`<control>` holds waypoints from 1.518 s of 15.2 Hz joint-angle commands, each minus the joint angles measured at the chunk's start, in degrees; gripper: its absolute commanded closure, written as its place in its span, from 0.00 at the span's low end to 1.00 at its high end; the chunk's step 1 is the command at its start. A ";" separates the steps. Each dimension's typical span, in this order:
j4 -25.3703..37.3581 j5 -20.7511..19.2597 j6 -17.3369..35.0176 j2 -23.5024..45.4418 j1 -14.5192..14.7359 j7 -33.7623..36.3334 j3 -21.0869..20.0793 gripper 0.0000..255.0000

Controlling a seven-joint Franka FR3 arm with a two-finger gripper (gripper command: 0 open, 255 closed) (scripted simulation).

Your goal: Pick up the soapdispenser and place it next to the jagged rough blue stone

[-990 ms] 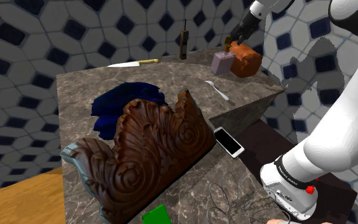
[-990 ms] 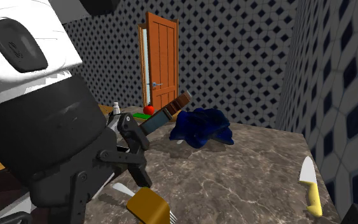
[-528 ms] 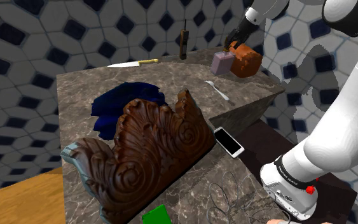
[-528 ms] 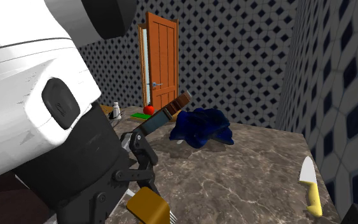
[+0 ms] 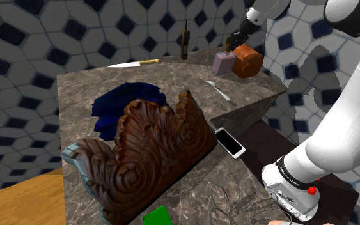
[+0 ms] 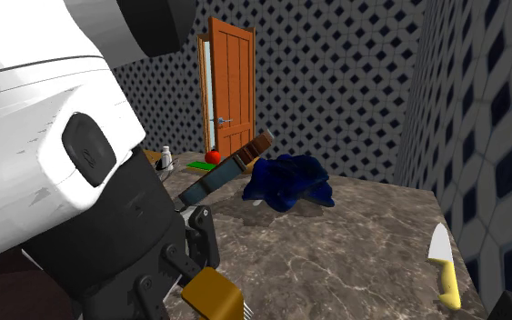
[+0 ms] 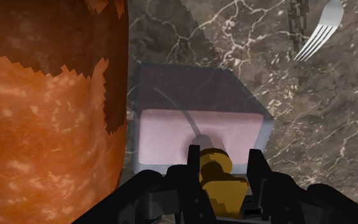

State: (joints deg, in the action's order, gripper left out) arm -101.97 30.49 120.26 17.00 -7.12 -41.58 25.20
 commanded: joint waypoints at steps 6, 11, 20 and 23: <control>0.01 0.00 0.00 0.03 0.00 0.01 -0.01 1.00; 1.63 -1.11 -2.33 -1.03 0.10 1.33 0.34 1.00; 6.19 -3.10 -7.91 -2.74 0.11 4.09 0.91 1.00; 7.99 -3.59 -9.87 -3.09 0.04 4.93 1.06 1.00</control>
State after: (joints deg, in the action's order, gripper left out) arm -94.45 27.04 110.94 14.05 -7.05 -36.85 26.20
